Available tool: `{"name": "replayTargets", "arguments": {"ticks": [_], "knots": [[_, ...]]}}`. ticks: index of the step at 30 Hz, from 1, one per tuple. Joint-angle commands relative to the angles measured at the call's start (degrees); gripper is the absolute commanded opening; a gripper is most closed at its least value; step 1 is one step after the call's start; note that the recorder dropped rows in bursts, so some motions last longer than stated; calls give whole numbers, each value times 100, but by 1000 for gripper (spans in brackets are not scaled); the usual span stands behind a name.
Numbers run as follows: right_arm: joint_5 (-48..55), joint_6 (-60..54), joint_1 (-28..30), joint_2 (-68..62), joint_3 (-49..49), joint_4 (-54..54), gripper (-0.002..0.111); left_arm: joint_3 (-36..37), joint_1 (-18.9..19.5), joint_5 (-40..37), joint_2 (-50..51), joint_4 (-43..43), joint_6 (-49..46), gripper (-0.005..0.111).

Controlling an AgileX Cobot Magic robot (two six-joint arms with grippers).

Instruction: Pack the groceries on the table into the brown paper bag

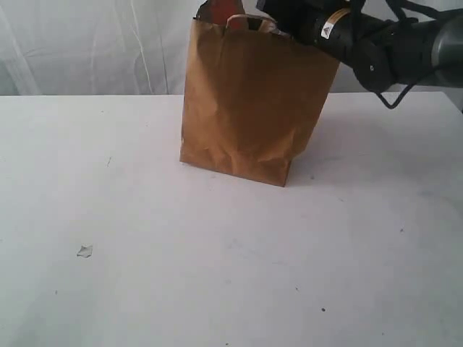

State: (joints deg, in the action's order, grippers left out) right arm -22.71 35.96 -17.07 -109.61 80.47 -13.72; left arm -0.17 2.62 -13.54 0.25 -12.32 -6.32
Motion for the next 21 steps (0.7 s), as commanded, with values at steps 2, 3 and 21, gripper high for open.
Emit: {"name": "replayTargets", "arguments": {"ticks": [2,3,21], "knots": [[3113,-173,1,545,35,-81,33,17,10,24,-25,-47,6,0],[3911,-420,1,667,25,-185,31,17,10,24,-25,-47,6,0],[4469,-511,59,3636,-2230,-2218,0,17,10,2,-25,-47,6,0]]}}
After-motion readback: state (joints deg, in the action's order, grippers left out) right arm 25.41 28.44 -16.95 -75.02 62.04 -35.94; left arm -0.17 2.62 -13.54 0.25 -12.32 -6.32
